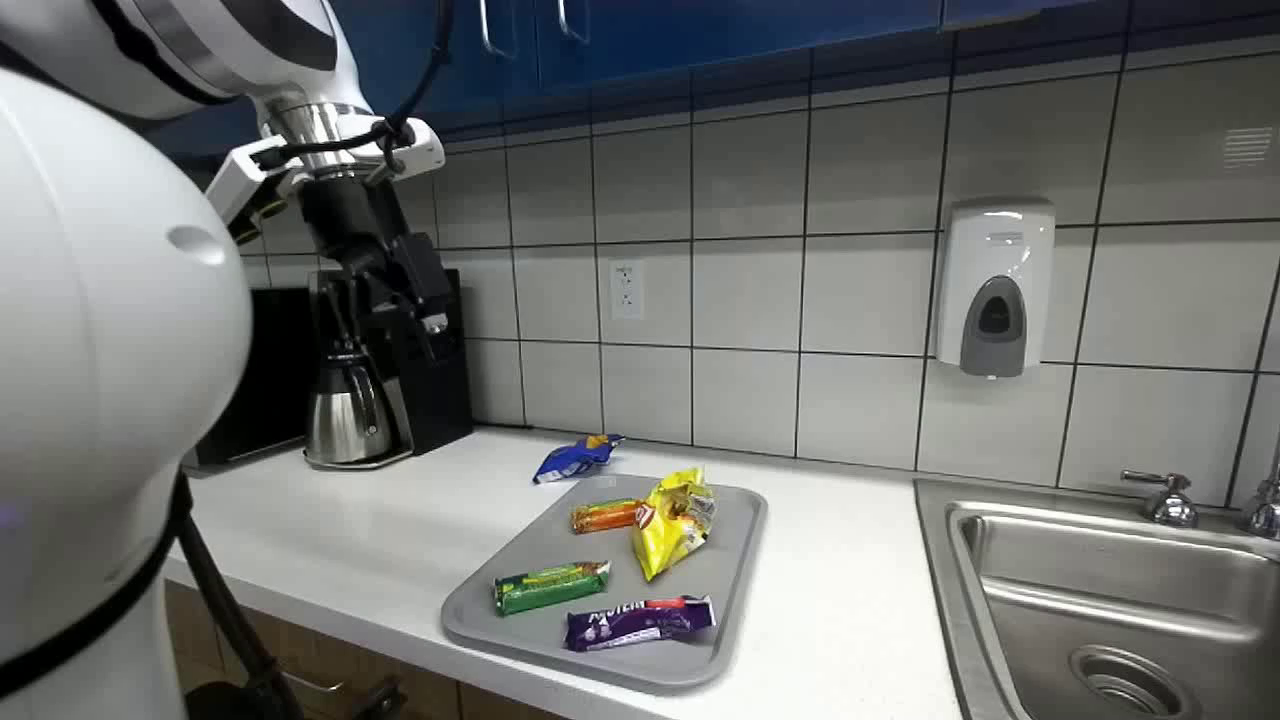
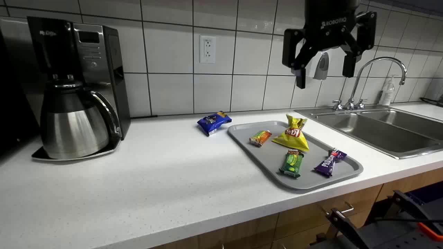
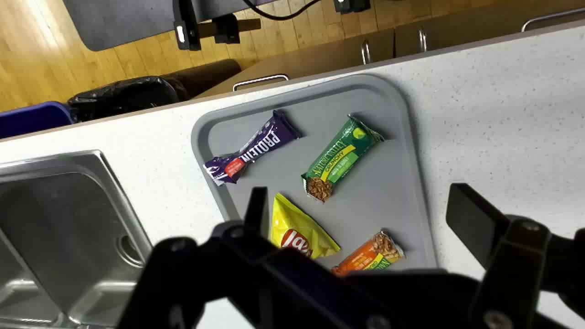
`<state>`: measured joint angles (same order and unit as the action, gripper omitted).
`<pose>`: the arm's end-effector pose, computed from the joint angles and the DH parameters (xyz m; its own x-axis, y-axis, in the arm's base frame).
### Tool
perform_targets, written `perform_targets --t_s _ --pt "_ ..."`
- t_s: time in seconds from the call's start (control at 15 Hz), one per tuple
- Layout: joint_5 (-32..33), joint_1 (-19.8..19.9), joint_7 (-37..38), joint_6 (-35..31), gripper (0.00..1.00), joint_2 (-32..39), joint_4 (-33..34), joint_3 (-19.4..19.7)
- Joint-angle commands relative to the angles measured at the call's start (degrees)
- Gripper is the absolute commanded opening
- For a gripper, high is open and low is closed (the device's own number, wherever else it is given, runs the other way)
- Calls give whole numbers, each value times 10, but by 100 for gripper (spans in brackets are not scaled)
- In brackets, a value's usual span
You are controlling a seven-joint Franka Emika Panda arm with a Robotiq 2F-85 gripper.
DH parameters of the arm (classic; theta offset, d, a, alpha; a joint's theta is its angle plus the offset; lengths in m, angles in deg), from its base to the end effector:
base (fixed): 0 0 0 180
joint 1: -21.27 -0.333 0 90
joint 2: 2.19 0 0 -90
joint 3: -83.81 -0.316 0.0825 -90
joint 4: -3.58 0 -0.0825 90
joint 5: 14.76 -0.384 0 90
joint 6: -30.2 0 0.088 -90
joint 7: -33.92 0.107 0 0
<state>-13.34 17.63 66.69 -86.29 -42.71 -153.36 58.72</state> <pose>0.2958 0.1477 0.4046 0.9825 -0.1430 0.1195 -0.1712 -0.9460 0.2754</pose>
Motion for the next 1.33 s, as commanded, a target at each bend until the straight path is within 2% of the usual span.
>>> perform_targets --t_s 0.0,0.33,0.53,1.27 --pt "9 -12 7 1 100 4 1 12" --pt "9 -12 7 1 100 4 1 12" --pt "34 6 72 -9 100 8 -1 -14" --pt "67 9 240 -46 100 55 -14 0"
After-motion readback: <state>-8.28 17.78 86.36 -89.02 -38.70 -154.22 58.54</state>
